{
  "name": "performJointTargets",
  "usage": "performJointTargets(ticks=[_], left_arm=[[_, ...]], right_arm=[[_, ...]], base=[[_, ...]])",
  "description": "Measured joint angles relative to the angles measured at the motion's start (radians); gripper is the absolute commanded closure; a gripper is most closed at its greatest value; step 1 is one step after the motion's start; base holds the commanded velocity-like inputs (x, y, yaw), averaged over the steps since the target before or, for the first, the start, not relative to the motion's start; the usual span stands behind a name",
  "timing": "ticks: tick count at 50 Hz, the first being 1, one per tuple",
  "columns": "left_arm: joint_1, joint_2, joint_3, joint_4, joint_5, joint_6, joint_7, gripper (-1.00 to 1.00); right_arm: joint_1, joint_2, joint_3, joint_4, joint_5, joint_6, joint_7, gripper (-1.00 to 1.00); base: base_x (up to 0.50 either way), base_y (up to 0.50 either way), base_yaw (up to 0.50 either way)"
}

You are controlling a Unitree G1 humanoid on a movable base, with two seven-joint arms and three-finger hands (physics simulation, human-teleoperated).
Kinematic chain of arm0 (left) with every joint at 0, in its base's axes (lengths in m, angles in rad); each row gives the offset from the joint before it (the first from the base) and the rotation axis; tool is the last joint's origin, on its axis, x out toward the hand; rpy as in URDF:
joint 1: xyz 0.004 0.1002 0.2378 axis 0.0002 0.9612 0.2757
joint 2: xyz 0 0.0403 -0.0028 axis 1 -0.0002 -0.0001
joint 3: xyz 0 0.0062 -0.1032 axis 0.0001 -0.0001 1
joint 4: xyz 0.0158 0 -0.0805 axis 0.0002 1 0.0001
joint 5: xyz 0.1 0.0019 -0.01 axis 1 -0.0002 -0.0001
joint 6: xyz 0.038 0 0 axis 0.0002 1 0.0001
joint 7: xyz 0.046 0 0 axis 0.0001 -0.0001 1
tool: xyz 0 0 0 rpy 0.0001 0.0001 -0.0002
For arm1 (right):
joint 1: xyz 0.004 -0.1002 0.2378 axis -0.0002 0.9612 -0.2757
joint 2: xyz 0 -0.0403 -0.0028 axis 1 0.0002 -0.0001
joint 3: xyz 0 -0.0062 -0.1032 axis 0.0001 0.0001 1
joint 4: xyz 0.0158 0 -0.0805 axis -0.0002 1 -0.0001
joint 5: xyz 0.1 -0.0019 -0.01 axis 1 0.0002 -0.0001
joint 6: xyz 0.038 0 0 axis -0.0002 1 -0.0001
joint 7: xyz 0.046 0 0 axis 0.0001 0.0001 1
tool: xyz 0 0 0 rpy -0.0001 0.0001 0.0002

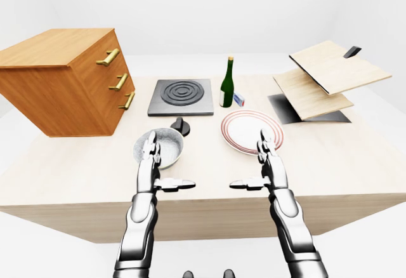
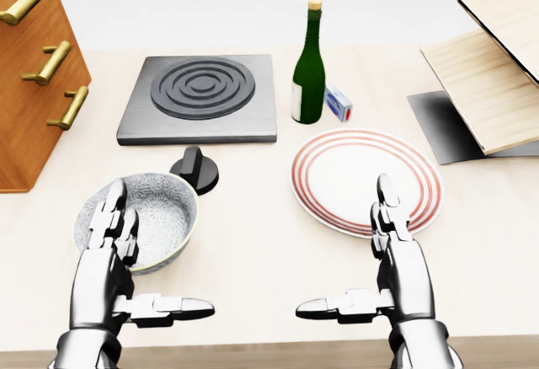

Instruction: Pick up the akita bowl and put it on the plate.

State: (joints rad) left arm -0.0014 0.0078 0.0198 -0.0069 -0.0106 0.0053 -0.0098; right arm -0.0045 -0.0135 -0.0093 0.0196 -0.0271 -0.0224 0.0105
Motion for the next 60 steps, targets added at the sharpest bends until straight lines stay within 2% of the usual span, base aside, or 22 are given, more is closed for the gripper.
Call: performJointTargets(ticks=[15, 25, 40, 53, 57, 60], left_arm=[[-0.001, 0.01, 0.026, -0.023, -0.018, 0.0, -0.005, -1.0], [0.006, 0.011, 0.025, -0.034, -0.018, -0.005, -0.011, -1.0], [0.009, 0.013, 0.019, -0.023, 0.018, -0.051, -0.008, -1.0], [0.016, 0.017, 0.017, -0.026, 0.056, -0.081, -0.015, -1.0], [0.022, 0.018, 0.021, -0.047, 0.06, -0.076, -0.017, -1.0], [0.026, 0.018, 0.025, -0.076, 0.06, -0.06, -0.019, -1.0]], right_arm=[[-0.023, -0.02, -0.025, 0.08, -0.068, -0.063, -0.002, -1.0], [-0.026, -0.023, -0.028, 0.098, -0.089, -0.065, -0.005, -1.0], [-0.013, -0.02, -0.018, 0.07, -0.108, -0.065, 0.003, -1.0], [-0.003, -0.021, -0.021, -0.02, -0.118, -0.032, 0.012, -1.0], [0.001, -0.022, -0.023, -0.07, -0.13, -0.008, 0.017, -1.0], [0.004, -0.023, -0.024, -0.109, -0.14, 0.012, 0.021, -1.0]], base=[[0.0, 0.0, 0.0], [0.0, 0.0, 0.0], [0.0, 0.0, 0.0], [0.0, 0.0, 0.0], [0.0, 0.0, 0.0], [0.0, 0.0, 0.0]])
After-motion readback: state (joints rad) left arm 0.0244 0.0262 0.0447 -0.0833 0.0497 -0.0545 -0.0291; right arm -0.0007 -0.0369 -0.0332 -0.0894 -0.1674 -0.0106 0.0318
